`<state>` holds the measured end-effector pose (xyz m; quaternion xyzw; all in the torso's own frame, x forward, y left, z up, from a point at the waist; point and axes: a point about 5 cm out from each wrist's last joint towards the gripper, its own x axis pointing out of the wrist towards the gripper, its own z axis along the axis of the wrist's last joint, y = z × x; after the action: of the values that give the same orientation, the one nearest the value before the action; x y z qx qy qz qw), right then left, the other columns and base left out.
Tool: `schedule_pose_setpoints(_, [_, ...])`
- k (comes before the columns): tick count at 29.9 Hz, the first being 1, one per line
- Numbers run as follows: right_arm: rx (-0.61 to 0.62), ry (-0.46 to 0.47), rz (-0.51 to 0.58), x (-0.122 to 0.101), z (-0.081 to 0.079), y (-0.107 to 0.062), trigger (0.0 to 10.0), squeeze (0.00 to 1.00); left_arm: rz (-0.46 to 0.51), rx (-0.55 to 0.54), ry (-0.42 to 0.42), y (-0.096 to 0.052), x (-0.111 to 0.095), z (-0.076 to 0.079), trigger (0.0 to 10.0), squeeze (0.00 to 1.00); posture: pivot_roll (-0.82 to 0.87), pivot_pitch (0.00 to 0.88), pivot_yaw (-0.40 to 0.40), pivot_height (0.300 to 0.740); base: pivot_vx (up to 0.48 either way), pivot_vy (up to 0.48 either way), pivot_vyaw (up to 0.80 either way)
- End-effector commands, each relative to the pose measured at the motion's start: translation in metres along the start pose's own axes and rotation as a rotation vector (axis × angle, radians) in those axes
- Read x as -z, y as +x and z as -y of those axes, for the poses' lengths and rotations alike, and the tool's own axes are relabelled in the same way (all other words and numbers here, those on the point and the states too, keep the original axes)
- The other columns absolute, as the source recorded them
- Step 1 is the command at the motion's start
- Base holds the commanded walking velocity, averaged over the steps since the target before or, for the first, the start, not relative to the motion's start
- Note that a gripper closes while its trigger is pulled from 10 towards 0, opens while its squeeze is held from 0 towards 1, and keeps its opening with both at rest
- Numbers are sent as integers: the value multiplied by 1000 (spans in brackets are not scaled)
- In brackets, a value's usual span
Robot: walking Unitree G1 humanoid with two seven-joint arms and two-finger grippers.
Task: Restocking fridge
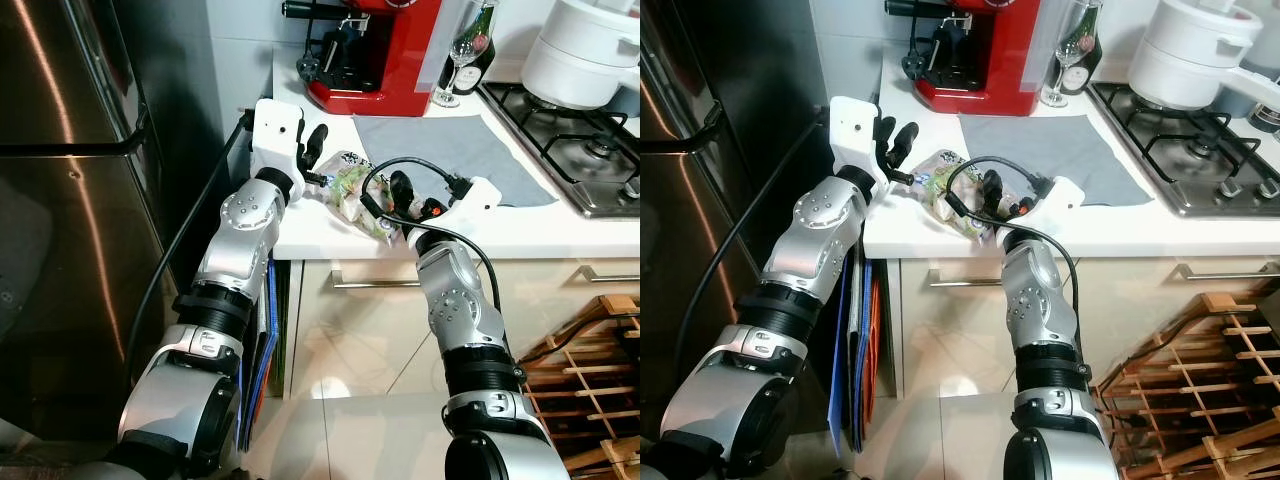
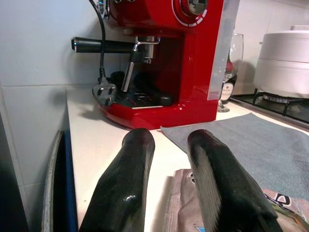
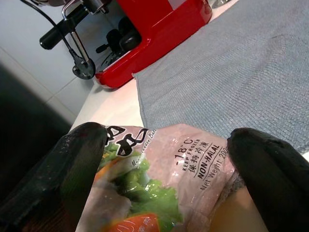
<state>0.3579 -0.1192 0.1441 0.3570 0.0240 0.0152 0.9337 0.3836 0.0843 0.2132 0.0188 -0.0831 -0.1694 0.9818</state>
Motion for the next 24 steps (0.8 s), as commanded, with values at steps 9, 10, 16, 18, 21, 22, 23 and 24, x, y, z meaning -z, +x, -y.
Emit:
schedule_pose_setpoints(9, [-51, 136, -148, 19, -13, 0, 10000, 1000, -32, 23, 5, 0, 5, 5, 10000, 0, -29, 0, -64, 740, 0, 0, 0])
schedule_pose_setpoints(10, [-54, 111, -183, 24, -14, 0, 10000, 1000, -36, 23, 5, 0, 6, 5, 10000, 0, -30, 0, -63, 740, 0, 0, 0])
schedule_pose_setpoints(16, [-100, -254, -268, 38, -19, -1, 10000, 1000, -56, 24, 7, 1, 9, 5, 10000, 0, -29, 0, -66, 740, 0, 0, 0])
schedule_pose_setpoints(18, [-53, -262, -311, 40, -12, -1, 10000, 1000, -71, 26, 13, 0, 11, 4, 10000, 0, -29, 0, -68, 740, 0, 0, 0])
schedule_pose_setpoints(21, [-24, -248, -341, 43, -9, -2, 10000, 1000, -72, 24, 12, 0, 12, 4, 10000, 0, -29, 0, -69, 740, 0, 0, 0])
schedule_pose_setpoints(22, [-24, -231, -354, 44, -9, -2, 10000, 1000, -73, 24, 12, 0, 12, 4, 10000, 0, -29, 0, -69, 740, 0, 0, 0])
schedule_pose_setpoints(23, [-27, -214, -366, 45, -10, -3, 10000, 1000, -74, 25, 12, 0, 12, 4, 10000, 0, -29, 0, -69, 740, 0, 0, 0])
schedule_pose_setpoints(24, [-27, -214, -366, 45, -10, -3, 10000, 1000, -74, 25, 12, 0, 12, 4, 10000, 0, -29, 0, -69, 740, 0, 0, 0])
